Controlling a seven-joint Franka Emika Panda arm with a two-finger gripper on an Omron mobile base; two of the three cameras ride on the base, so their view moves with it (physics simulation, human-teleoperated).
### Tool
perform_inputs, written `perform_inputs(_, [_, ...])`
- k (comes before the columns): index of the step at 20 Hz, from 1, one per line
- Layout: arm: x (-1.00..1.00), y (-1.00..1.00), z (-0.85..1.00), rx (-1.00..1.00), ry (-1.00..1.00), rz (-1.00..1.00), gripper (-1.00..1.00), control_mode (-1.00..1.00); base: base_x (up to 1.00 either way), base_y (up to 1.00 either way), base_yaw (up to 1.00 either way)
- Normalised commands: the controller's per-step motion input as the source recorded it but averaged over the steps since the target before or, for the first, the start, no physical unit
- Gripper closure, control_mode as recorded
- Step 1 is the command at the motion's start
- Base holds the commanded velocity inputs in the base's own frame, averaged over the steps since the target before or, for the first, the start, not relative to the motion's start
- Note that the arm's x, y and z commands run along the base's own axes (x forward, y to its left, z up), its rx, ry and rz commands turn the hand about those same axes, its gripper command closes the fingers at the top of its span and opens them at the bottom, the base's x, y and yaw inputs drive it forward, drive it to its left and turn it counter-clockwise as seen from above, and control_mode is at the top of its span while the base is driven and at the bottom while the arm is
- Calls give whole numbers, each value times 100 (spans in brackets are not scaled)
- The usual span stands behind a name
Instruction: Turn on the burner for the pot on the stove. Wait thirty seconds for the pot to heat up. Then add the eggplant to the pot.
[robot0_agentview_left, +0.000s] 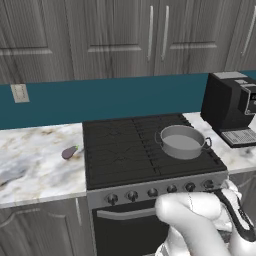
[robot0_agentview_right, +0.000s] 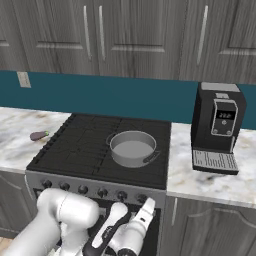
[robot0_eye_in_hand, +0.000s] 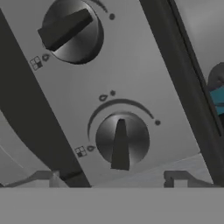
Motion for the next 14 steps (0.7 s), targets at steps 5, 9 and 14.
perform_inputs(5, [-78,0,66,0,-24,2,-100,-100,0,0,0])
perform_inputs(9, [-28,2,100,0,-22,0,-100,-100,0,0,0])
perform_inputs(14, [-7,13,100,0,-14,0,-100,-100,0,0,0])
